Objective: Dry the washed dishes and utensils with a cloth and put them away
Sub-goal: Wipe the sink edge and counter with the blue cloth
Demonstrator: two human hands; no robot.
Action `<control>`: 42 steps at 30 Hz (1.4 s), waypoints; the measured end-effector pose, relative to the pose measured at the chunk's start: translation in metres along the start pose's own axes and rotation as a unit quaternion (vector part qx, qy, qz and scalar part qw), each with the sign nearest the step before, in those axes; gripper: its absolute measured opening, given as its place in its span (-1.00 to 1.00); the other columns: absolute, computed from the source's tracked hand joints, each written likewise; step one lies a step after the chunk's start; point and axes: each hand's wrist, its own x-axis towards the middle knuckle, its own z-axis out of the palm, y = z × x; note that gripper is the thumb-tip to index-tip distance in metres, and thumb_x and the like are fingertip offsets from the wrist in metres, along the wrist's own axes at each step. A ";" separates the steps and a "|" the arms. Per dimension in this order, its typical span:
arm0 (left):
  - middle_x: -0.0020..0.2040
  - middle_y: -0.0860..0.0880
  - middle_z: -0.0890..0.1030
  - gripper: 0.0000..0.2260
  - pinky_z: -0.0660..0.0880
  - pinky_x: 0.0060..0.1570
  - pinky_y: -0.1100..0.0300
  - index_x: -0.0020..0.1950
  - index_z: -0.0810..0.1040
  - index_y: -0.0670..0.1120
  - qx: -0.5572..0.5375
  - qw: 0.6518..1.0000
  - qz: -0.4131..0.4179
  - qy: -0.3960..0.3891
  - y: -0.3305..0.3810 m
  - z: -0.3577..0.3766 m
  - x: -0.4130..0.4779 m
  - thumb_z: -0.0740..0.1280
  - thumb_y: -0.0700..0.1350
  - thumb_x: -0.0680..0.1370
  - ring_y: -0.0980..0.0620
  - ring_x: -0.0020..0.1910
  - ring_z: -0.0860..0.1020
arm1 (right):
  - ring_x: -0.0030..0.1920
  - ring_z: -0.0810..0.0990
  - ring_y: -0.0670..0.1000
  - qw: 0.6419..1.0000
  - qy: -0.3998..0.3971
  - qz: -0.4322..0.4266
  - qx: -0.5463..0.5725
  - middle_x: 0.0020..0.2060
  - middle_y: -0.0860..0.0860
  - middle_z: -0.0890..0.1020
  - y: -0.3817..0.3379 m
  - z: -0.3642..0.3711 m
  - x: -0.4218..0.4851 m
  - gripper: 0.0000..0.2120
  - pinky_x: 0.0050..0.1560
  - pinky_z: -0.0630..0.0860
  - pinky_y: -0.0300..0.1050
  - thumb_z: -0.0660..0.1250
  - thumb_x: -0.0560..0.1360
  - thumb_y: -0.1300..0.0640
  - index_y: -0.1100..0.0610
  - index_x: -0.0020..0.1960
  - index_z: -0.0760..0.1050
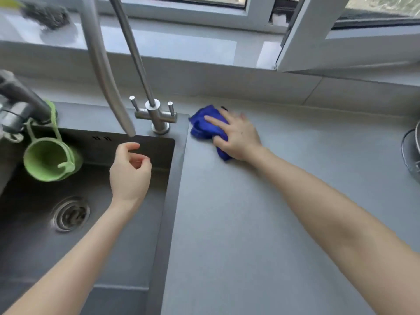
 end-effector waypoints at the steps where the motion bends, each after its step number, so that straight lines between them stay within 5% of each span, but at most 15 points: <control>1: -0.17 0.04 0.58 -0.75 0.34 -0.10 0.21 0.15 0.45 -0.08 0.007 1.000 -0.005 0.002 -0.006 -0.006 0.001 0.29 -0.26 0.49 0.07 -0.15 0.51 | 0.49 0.16 0.12 0.998 0.007 0.070 0.003 0.53 0.07 0.16 -0.002 -0.001 0.013 -0.46 0.42 0.13 0.08 0.16 0.53 -0.09 -0.18 0.50 0.19; 4: -0.13 -0.02 0.60 -0.80 0.38 -0.09 0.18 0.06 0.49 -0.07 0.041 0.999 -0.026 -0.016 -0.023 -0.023 0.007 0.28 -0.26 0.47 0.01 -0.12 0.53 | 0.51 0.08 0.18 0.994 0.003 0.110 0.001 0.56 0.07 0.07 -0.048 0.005 0.026 -0.45 0.44 0.07 0.17 0.10 0.53 -0.12 -0.19 0.51 0.13; 7: -0.07 -0.10 0.62 -0.83 0.52 -0.02 0.07 0.06 0.54 -0.12 0.010 0.992 -0.093 -0.085 -0.036 -0.031 0.005 0.28 -0.25 0.49 -0.08 -0.09 0.58 | 0.52 0.08 0.20 0.999 -0.026 -0.040 0.021 0.56 0.04 0.05 -0.081 0.007 -0.029 -0.44 0.45 0.03 0.22 0.14 0.52 -0.12 -0.20 0.51 0.15; 11: -0.05 -0.13 0.61 -0.81 0.46 -0.27 0.30 0.10 0.56 -0.17 -0.059 0.974 -0.164 -0.147 -0.042 -0.039 -0.014 0.21 -0.17 0.58 -0.06 -0.14 0.58 | 0.49 0.19 0.24 0.971 -0.069 -0.218 0.065 0.52 0.06 0.21 -0.099 0.012 -0.179 -0.38 0.45 0.07 0.23 0.20 0.36 -0.05 -0.13 0.44 0.34; 14: -0.03 -0.12 0.62 -0.80 0.42 -0.20 0.20 0.03 0.56 -0.12 -0.041 0.965 -0.162 -0.204 -0.052 -0.051 -0.039 0.16 -0.13 0.60 -0.06 -0.15 0.58 | 0.49 0.21 0.19 0.948 -0.077 -0.306 0.040 0.50 0.06 0.25 -0.052 -0.001 -0.233 -0.35 0.45 0.09 0.17 0.22 0.31 -0.04 -0.13 0.42 0.38; 15: -0.04 -0.13 0.63 -0.79 0.42 -0.19 0.18 0.01 0.57 -0.13 -0.031 0.964 -0.153 -0.215 -0.056 -0.057 -0.047 0.14 -0.13 0.60 -0.05 -0.14 0.58 | 0.48 0.24 0.19 0.966 -0.063 -0.250 0.033 0.49 0.08 0.27 -0.033 -0.005 -0.234 -0.35 0.43 0.15 0.20 0.20 0.31 -0.04 -0.11 0.42 0.37; 17: -0.05 -0.14 0.63 -0.77 0.44 -0.18 0.18 -0.01 0.57 -0.15 -0.023 0.966 -0.136 -0.218 -0.066 -0.072 -0.063 0.13 -0.14 0.60 -0.05 -0.15 0.58 | 0.50 0.22 0.16 0.999 -0.022 0.012 0.031 0.50 0.11 0.24 -0.011 -0.014 -0.227 -0.40 0.40 0.18 0.23 0.16 0.41 -0.04 -0.11 0.46 0.25; 20: -0.09 -0.15 0.63 -0.78 0.45 -0.22 0.20 -0.06 0.57 -0.16 -0.021 0.973 -0.108 -0.203 -0.078 -0.094 -0.089 0.14 -0.15 0.60 -0.05 -0.19 0.57 | 0.51 0.10 0.14 0.940 0.019 0.340 0.021 0.55 0.08 0.10 -0.043 -0.011 -0.219 -0.43 0.43 0.11 0.20 0.15 0.54 -0.05 -0.13 0.53 0.14; 22: -0.11 -0.13 0.63 -0.78 0.47 -0.16 0.15 -0.07 0.57 -0.14 -0.012 0.977 -0.088 -0.192 -0.085 -0.106 -0.105 0.14 -0.14 0.60 -0.04 -0.19 0.57 | 0.51 0.09 0.18 0.944 0.025 0.328 0.026 0.55 0.08 0.07 -0.101 0.004 -0.233 -0.42 0.44 0.07 0.22 0.17 0.53 -0.07 -0.14 0.52 0.14; 26: -0.15 -0.10 0.62 -0.78 0.52 0.03 0.00 -0.08 0.57 -0.11 -0.001 0.985 -0.065 -0.159 -0.083 -0.123 -0.135 0.15 -0.12 0.59 -0.07 -0.18 0.57 | 0.49 0.17 0.25 0.995 0.013 0.082 0.054 0.53 0.06 0.16 -0.226 0.030 -0.301 -0.39 0.45 0.02 0.28 0.29 0.40 -0.08 -0.17 0.45 0.30; 30: -0.09 -0.15 0.63 -0.83 0.53 0.09 -0.09 -0.08 0.54 -0.11 -0.010 0.984 -0.050 -0.171 -0.071 -0.133 -0.158 0.17 -0.14 0.56 -0.17 -0.07 0.59 | 0.47 0.24 0.23 0.995 -0.030 -0.087 0.037 0.50 0.03 0.24 -0.220 0.022 -0.372 -0.42 0.44 0.09 0.29 0.26 0.38 -0.06 -0.16 0.41 0.37; 32: -0.10 -0.11 0.62 -0.86 0.52 0.12 -0.10 -0.05 0.53 -0.08 -0.007 0.983 -0.034 -0.179 -0.064 -0.139 -0.167 0.18 -0.13 0.56 -0.17 -0.01 0.59 | 0.48 0.25 0.17 0.998 -0.034 -0.023 0.038 0.50 0.01 0.24 -0.179 0.015 -0.412 -0.41 0.44 0.14 0.28 0.19 0.38 -0.08 -0.16 0.42 0.36; 34: -0.07 -0.11 0.62 -0.87 0.51 0.13 -0.09 -0.04 0.53 -0.06 0.005 0.982 -0.021 -0.187 -0.058 -0.144 -0.174 0.19 -0.12 0.56 -0.16 0.01 0.58 | 0.50 0.20 0.13 0.987 -0.011 0.158 0.032 0.52 0.02 0.20 -0.127 0.010 -0.453 -0.41 0.44 0.13 0.24 0.13 0.41 -0.11 -0.17 0.46 0.28; 38: -0.06 -0.11 0.61 -0.84 0.51 0.14 -0.08 -0.08 0.55 -0.09 0.011 0.981 -0.001 -0.194 -0.048 -0.156 -0.179 0.18 -0.13 0.58 -0.16 0.04 0.56 | 0.51 0.12 0.11 0.876 0.015 0.481 0.014 0.55 0.06 0.11 -0.068 0.000 -0.484 -0.46 0.43 0.12 0.20 0.13 0.57 -0.05 -0.13 0.53 0.12; 42: -0.10 -0.12 0.60 -0.83 0.51 0.08 -0.04 -0.08 0.56 -0.13 0.003 0.982 0.004 -0.189 -0.045 -0.165 -0.175 0.18 -0.17 0.58 -0.17 0.01 0.57 | 0.51 0.00 0.26 0.803 0.023 0.591 0.072 0.56 0.08 -0.02 -0.095 0.005 -0.443 -0.47 0.45 -0.02 0.29 0.04 0.60 -0.12 -0.12 0.54 0.06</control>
